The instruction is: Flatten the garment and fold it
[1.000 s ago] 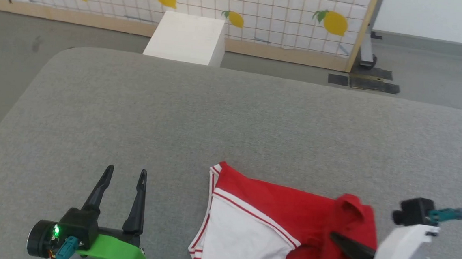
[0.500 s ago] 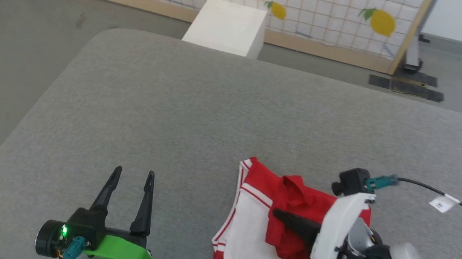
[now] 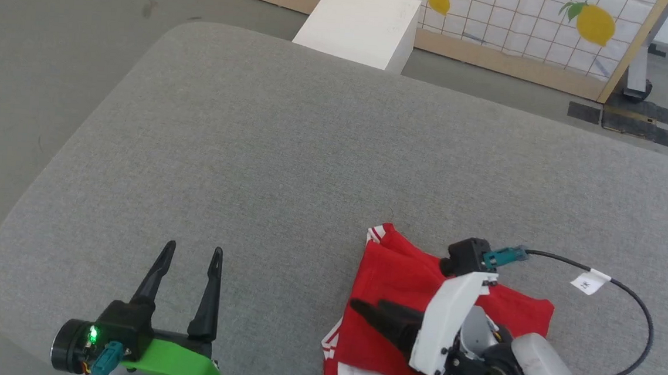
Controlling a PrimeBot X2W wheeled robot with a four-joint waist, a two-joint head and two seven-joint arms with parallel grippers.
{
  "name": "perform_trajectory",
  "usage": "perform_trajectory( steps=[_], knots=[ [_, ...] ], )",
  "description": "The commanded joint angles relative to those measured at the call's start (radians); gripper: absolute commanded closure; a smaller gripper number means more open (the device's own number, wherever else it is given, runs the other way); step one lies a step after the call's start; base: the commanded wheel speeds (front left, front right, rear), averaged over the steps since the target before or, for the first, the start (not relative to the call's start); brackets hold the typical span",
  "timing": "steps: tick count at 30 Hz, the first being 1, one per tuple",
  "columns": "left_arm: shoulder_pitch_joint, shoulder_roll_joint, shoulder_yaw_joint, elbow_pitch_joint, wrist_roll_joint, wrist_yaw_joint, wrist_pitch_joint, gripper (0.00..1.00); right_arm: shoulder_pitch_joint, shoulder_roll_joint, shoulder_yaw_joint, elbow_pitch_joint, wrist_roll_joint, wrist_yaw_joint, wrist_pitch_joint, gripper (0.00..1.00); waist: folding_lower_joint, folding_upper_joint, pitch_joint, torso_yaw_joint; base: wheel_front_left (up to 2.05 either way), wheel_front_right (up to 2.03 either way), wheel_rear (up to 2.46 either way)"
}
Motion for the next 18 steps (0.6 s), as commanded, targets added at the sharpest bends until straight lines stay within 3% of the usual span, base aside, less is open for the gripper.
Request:
perform_trajectory(
  steps=[1, 4, 9, 10, 11, 12, 18],
  knots=[
    [-0.016, -0.005, 0.001, 0.003, -0.001, -0.006, -0.004, 0.00, -0.028, 0.000, 0.016, -0.004, 0.025, -0.001, -0.011, 0.00, 0.0000, -0.0001, -0.006, -0.010, 0.00, 0.00, 0.00],
    [-0.015, -0.004, 0.002, -0.009, 0.002, -0.006, -0.004, 0.00, -0.050, 0.000, 0.026, -0.010, 0.029, -0.001, -0.045, 0.00, 0.0000, -0.0001, -0.018, -0.026, 0.00, 0.00, 0.00],
    [-0.008, -0.006, 0.008, -0.010, -0.002, -0.006, -0.004, 0.00, -0.103, -0.037, 0.017, -0.032, -0.111, -0.001, -0.141, 0.00, 0.0000, -0.0001, -0.036, -0.056, 0.00, 0.00, 0.00],
    [-0.007, -0.007, 0.009, -0.010, -0.004, -0.006, -0.004, 0.00, -0.116, -0.058, 0.019, -0.041, -0.146, -0.001, -0.173, 0.00, 0.0000, -0.0001, -0.040, -0.064, 0.00, 0.00, 0.00],
    [-0.007, -0.008, 0.014, -0.011, -0.010, -0.006, -0.004, 0.00, -0.146, -0.130, 0.040, -0.060, -0.243, -0.001, -0.263, 0.00, 0.0000, -0.0001, -0.052, -0.085, 0.00, 0.00, 0.00],
    [-0.008, -0.008, 0.015, -0.012, -0.011, -0.006, -0.004, 0.00, -0.155, -0.160, 0.045, -0.064, -0.280, -0.001, -0.305, 0.00, 0.0000, -0.0001, -0.056, -0.093, 0.00, 0.00, 0.00],
    [-0.003, -0.008, 0.016, -0.018, -0.014, -0.006, -0.004, 0.00, -0.154, -0.277, 0.010, -0.070, -0.420, -0.001, -0.515, 0.00, 0.0000, -0.0001, -0.083, -0.142, 0.00, 0.00, 0.00]
  ],
)
